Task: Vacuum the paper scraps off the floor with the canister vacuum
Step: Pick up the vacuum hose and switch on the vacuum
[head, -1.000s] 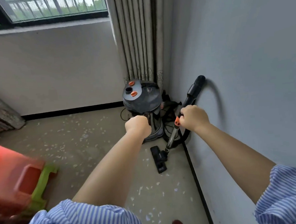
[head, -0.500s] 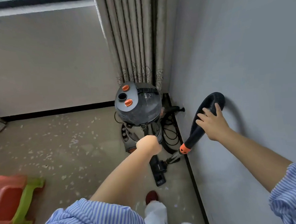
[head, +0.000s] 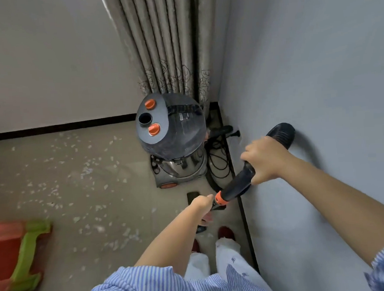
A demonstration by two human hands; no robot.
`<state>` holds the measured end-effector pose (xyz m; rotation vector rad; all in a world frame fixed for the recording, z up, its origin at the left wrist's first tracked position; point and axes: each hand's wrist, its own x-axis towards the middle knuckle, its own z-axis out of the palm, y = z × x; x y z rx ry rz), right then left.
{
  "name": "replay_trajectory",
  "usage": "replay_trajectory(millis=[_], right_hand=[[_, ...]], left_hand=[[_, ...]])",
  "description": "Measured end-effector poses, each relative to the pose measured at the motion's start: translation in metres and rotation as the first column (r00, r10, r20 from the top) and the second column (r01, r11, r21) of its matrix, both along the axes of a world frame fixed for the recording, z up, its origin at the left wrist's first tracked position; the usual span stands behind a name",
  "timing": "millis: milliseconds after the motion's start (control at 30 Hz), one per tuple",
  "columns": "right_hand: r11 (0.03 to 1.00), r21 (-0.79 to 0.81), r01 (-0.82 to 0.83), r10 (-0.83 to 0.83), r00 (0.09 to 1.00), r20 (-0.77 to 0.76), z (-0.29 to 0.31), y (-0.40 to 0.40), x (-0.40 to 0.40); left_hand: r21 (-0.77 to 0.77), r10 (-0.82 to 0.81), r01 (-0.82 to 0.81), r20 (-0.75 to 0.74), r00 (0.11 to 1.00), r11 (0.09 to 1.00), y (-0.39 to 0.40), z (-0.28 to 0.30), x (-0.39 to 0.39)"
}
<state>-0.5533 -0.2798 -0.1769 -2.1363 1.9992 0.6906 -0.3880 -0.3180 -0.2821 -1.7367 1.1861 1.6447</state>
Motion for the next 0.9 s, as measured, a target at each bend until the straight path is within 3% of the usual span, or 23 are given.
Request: replay_trajectory(millis=[67, 100, 167, 233, 300, 500, 633, 900], right_hand=[[0.999, -0.029, 0.014, -0.013, 1.0, 0.027, 0.0, -0.006, -0.002], [0.999, -0.037, 0.017, -0.015, 0.999, 0.052, -0.001, -0.006, -0.003], [0.999, -0.016, 0.033, -0.032, 0.995, 0.099, -0.007, -0.007, -0.006], [0.999, -0.028, 0.043, -0.039, 0.991, 0.126, -0.011, -0.008, -0.008], [0.998, -0.02, 0.053, -0.05, 0.991, 0.126, -0.014, -0.01, -0.012], [0.971, 0.124, 0.203, -0.228, 0.945, 0.237, 0.001, -0.041, -0.019], [0.896, 0.289, 0.338, -0.439, 0.774, 0.457, 0.005, -0.065, -0.027], [0.918, 0.294, 0.266, -0.397, 0.604, 0.691, 0.035, -0.112, 0.01]], left_hand=[[0.129, 0.297, -0.294, -0.005, 0.955, 0.947, -0.001, -0.006, -0.006], [0.218, 0.468, -0.454, -0.011, 0.884, 0.864, 0.0, -0.01, -0.011], [0.382, 0.751, -0.692, -0.009, 0.66, 0.613, 0.0, -0.016, -0.026], [0.43, 0.856, -0.772, -0.004, 0.517, 0.468, 0.0, -0.014, -0.04], [0.441, 0.893, -0.801, -0.005, 0.45, 0.406, -0.001, -0.013, -0.053], [0.322, 0.905, -0.866, 0.059, 0.422, 0.383, -0.021, -0.007, -0.052], [0.307, 0.951, -0.91, 0.046, 0.306, 0.278, -0.037, -0.016, -0.021], [0.186, 0.975, -0.958, -0.071, 0.209, 0.219, -0.074, 0.0, 0.034]])
